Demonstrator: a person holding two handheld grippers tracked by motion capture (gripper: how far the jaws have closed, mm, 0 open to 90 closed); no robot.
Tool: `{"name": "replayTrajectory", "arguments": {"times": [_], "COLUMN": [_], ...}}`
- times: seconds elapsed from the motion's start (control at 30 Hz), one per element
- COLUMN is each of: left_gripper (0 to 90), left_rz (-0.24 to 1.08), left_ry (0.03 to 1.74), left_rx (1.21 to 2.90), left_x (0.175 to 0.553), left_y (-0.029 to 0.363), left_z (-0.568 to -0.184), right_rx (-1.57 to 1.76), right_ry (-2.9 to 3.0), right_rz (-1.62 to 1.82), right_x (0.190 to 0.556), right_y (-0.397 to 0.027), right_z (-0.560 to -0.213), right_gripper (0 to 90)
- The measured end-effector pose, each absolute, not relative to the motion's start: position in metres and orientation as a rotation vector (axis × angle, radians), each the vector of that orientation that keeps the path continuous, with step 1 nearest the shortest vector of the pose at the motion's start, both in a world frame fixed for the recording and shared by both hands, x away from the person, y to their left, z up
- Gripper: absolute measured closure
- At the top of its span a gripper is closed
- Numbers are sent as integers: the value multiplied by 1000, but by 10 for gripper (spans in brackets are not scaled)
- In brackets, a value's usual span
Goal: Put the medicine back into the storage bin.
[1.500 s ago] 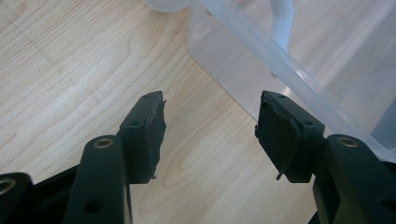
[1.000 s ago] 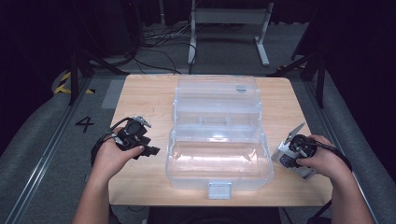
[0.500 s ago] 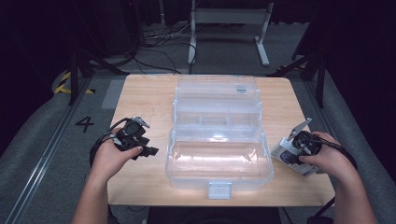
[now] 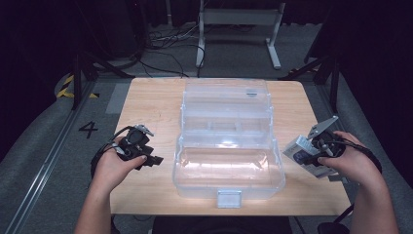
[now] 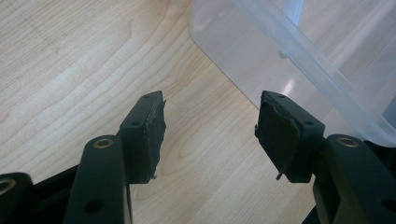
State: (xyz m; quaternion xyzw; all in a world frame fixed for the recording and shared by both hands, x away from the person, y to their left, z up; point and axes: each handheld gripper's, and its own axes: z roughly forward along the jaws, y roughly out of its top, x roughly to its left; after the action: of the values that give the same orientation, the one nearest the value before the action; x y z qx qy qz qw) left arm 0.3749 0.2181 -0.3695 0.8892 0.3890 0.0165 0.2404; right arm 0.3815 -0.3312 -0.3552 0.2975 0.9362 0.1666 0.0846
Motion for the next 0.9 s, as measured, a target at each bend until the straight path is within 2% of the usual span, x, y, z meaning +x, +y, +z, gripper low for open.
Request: {"name": "replayTrajectory", "arguments": {"times": [0.37,0.9], "left_gripper": [418,418], "left_rz": [44,37], "left_ry": [1065,1060], "left_rx": [2440,2444], "left_x": [373,374], "left_y": [219,219], "left_z": [-370,-371], "right_rx": [758,502], "right_ry": [2792,2824], "right_rz": [627,776], "right_x": [373,362], "right_y": [-322,-288], "right_z": [-321,-297], "right_gripper": [575,575]}}
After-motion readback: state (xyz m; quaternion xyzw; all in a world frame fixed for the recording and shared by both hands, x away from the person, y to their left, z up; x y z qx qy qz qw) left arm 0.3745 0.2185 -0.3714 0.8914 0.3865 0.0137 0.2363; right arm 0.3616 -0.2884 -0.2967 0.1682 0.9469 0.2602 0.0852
